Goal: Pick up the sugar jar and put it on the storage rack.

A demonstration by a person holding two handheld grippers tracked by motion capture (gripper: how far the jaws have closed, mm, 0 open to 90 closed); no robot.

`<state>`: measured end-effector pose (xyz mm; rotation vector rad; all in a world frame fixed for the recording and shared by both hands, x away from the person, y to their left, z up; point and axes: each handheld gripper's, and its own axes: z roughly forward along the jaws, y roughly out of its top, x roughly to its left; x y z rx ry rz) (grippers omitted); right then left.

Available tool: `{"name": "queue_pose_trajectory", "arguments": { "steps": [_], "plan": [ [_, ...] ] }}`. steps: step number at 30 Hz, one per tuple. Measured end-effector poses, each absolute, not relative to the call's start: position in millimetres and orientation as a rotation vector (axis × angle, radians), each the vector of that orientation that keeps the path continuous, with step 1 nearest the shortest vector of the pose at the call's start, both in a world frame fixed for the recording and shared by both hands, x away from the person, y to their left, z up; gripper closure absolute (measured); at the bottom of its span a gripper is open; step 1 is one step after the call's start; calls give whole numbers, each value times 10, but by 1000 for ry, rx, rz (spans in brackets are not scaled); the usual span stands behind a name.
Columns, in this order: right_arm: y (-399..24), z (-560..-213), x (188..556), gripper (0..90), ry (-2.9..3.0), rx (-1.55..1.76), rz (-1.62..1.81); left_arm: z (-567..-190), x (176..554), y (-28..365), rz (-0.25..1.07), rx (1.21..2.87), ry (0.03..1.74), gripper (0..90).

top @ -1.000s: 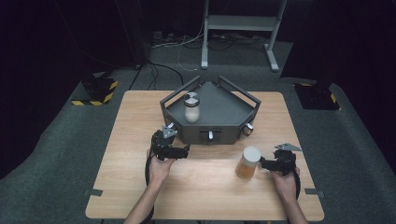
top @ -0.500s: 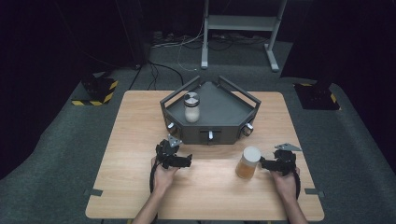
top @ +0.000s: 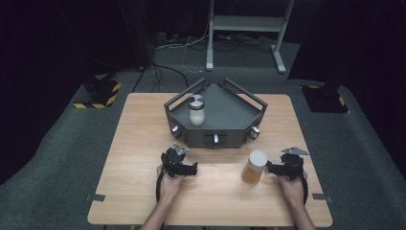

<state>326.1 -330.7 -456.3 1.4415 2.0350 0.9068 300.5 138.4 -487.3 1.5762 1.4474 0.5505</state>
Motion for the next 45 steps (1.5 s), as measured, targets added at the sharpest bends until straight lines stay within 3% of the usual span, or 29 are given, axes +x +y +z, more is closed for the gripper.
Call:
{"name": "queue_pose_trajectory", "arguments": {
  "steps": [45],
  "plan": [
    [-3301,-4562,3261,89,2035,1442,904,-4926,2996,1389,562,1573,1433,28]
  ]
}}
